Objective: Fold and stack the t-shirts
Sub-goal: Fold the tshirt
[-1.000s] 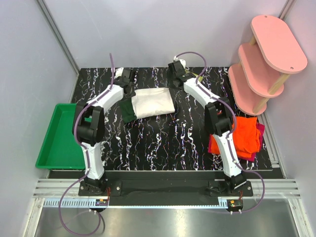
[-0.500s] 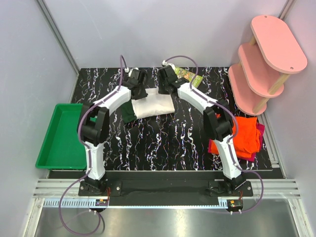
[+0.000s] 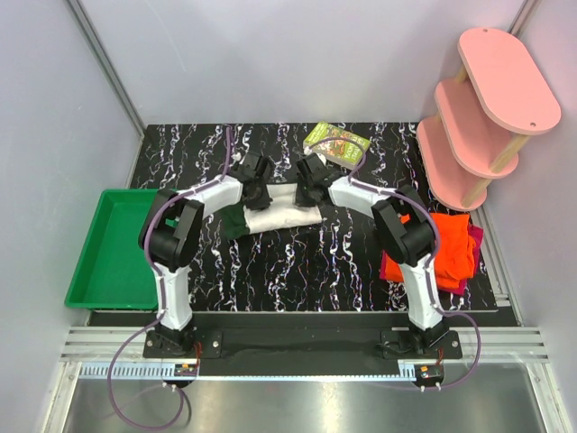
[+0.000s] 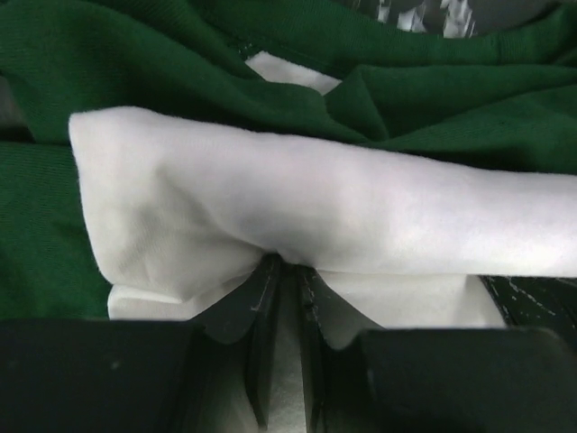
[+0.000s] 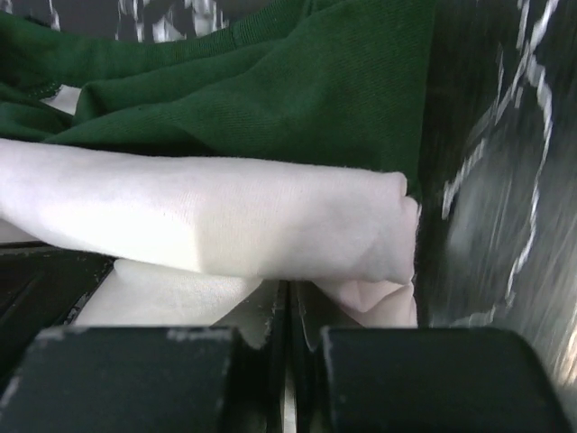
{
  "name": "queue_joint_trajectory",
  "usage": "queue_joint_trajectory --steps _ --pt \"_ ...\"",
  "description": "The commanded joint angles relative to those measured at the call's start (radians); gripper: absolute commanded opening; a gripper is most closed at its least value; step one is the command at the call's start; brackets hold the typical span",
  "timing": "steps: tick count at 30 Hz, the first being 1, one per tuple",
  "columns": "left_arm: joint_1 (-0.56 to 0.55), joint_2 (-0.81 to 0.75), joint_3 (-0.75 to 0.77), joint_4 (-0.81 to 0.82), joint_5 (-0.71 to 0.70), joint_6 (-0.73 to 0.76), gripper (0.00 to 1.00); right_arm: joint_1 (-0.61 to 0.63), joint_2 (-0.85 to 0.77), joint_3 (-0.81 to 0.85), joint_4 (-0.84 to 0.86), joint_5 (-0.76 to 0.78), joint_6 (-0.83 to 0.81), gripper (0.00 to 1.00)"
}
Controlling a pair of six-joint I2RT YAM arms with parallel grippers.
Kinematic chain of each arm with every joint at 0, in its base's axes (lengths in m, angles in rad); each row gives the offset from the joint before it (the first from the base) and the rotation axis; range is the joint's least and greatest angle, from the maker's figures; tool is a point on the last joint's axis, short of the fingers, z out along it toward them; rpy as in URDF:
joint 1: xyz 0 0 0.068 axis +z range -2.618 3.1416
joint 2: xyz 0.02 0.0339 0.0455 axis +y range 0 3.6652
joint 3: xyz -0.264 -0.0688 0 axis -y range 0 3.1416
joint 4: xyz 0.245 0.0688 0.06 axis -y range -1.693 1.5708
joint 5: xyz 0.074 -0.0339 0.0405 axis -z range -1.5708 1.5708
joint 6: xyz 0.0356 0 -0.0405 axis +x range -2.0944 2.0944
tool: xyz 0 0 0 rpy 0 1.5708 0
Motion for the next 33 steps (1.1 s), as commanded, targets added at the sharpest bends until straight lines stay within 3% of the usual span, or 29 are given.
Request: queue_joint_trajectory --steps 1,8,13,15,20,27,33 --pt "-0.073 -0.119 -0.141 -0.070 0.001 -0.035 0.19 0.071 -0.079 -0.187 -0.057 -0.010 0.048 0.04" --pt "-0.220 -0.302 -0.397 -0.064 -0.050 -0.122 0.18 0.154 -0.280 -0.479 -0.018 0.005 0.123 0.04" --pt "-0.297 -0.400 -0.520 -0.055 -0.076 -0.188 0.19 0.200 -0.401 -0.589 -0.012 0.030 0.167 0.04" --pt "-0.300 -0.434 -0.531 -0.058 -0.104 -0.185 0.21 0.203 -0.418 -0.586 -0.015 0.062 0.152 0.06" --pt "-0.297 -0.485 -0.462 -0.085 -0.182 -0.139 0.28 0.202 -0.458 -0.446 -0.070 0.169 0.077 0.36" --pt "-0.286 -0.438 -0.355 -0.109 -0.196 -0.100 0.28 0.202 -0.440 -0.351 -0.110 0.182 0.020 0.38" --pt "-0.286 -0.352 -0.331 -0.109 -0.185 -0.106 0.27 0.196 -0.306 -0.311 -0.110 0.204 0.016 0.35"
